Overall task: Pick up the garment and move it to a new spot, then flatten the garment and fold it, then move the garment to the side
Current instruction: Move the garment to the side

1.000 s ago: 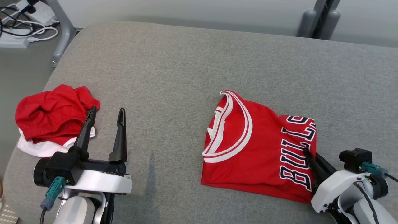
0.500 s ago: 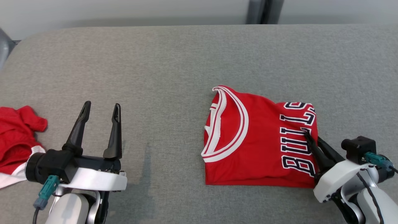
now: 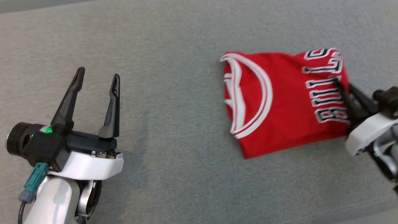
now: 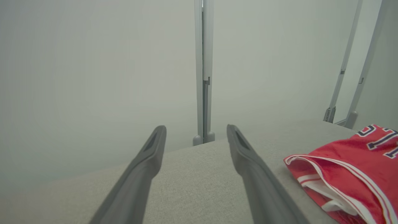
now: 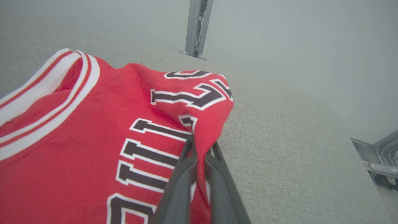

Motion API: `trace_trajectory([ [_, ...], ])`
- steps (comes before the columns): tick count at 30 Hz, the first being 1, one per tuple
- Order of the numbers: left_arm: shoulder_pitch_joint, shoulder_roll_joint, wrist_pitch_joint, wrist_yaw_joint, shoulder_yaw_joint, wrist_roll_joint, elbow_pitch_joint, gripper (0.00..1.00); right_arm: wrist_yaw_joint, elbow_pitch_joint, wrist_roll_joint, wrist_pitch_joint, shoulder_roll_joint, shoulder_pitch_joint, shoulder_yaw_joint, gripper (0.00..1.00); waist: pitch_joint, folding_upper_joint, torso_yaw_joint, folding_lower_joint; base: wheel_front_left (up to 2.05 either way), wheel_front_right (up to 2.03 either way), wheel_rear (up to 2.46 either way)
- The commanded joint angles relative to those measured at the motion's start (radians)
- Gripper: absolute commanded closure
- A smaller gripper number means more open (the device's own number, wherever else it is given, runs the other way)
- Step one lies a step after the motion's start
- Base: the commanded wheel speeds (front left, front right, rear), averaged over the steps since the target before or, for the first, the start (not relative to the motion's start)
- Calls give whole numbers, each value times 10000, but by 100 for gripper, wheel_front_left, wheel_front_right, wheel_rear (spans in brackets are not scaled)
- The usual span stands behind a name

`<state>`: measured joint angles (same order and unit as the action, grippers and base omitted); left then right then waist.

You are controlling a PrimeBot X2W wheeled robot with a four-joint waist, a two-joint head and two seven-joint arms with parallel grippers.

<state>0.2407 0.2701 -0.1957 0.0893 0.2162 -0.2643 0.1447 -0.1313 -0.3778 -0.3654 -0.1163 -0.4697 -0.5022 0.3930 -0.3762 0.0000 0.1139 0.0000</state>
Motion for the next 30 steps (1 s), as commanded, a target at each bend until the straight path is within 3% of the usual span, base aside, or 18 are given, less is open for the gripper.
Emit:
trace_trajectory([
  [1, 250, 113, 85, -3, 2, 115, 144, 0, 11, -120, 60, -171, -327, -299, -30, 100, -632, 0, 658, 0, 0, 0, 0],
  [7, 668, 378, 506, -114, 168, 331, 762, 0, 11, -817, 297, -747, -1682, -1288, -166, 100, -1341, 0, 1172, 0, 0, 0, 0],
  [12, 1024, 564, 828, -175, 270, 482, 1148, 0, 11, -1625, 329, -1070, -2373, -2026, -345, 100, -1894, 0, 1364, 0, 0, 0, 0],
  [21, 1460, 717, 1197, -258, 427, 634, 1602, 0, 11, -2898, 478, -1422, -2583, -3269, -681, 97, -2629, 0, 1365, 0, 0, 0, 0],
  [23, 1521, 706, 1209, -273, 491, 650, 1609, 0, 11, -3218, 481, -1439, -2515, -3476, -870, 22, -2693, 0, 1331, 0, 0, 0, 0],
  [24, 1575, 703, 1223, -284, 517, 650, 1620, 0, 11, -3369, 524, -1456, -2473, -3564, -940, 0, -2741, 0, 1311, 0, 0, 0, 0],
  [30, 1673, 706, 1200, -311, 590, 607, 1526, 0, 11, -3741, 612, -1493, -2124, -3726, -1531, 0, -2789, 0, 1253, 0, 0, 0, 0],
])
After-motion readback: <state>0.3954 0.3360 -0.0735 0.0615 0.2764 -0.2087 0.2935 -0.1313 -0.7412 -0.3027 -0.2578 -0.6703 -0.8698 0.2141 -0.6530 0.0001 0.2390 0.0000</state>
